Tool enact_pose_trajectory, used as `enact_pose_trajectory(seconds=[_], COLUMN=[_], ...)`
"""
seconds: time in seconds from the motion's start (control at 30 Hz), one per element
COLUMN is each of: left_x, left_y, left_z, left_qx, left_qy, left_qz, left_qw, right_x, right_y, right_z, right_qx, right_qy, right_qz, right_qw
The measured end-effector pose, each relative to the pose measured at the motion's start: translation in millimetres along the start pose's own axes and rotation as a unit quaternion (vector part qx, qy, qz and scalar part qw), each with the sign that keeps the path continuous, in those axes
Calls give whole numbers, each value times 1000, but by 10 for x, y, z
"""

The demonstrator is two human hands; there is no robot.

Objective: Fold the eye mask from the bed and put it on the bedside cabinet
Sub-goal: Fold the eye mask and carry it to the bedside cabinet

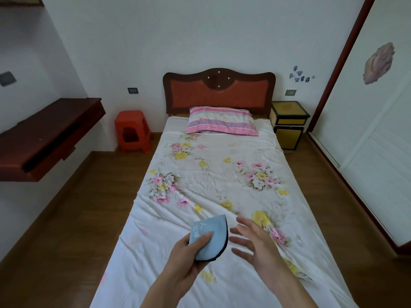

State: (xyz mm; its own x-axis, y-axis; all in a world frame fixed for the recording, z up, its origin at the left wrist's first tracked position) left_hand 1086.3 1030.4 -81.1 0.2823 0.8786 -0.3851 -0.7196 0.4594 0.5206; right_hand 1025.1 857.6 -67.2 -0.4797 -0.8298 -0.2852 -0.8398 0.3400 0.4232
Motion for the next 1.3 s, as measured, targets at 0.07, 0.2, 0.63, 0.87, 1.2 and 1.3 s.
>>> enact_pose_trajectory(seconds=[0.07, 0.2, 0.63, 0.87, 1.2, 1.3], left_x=[-27, -111, -309, -457, -1142, -1474], left_y=[17, 94, 102, 132, 583, 760], left_z=[-29, -60, -245, -401, -1097, -1380], left_qx=[-12, -47, -86, -50, 31, 44], left_qy=[-10, -40, -92, -162, -267, -298], left_qz=[15, 43, 30, -75, -254, -299], left_qw=[1000, 997, 992, 983, 929, 905], right_x=[38, 84, 426, 618, 1003, 1238], right_y=[51, 140, 447, 937, 2126, 2544], right_z=[139, 323, 478, 601, 1174, 1203], right_qx=[-40, -81, -94, -41, -25, 8], right_qy=[-24, -54, -99, -146, -228, -245], right_qz=[6, 3, 69, 201, 370, 424], right_qw=[999, 995, 988, 968, 900, 872])
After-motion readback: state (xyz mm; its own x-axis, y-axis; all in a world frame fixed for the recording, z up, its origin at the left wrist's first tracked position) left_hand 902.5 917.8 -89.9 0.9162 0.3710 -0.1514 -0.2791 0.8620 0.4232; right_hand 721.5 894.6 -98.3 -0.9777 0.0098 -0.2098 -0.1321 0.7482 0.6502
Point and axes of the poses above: each hand's wrist, its own y-axis away from the middle knuckle, its own x-axis out of the back of the hand, z = x × y, the point moved 8 cm from there along -y, towards the middle knuckle, and after that the axes turned 3 degrees about -y, right-handed, at the moved point
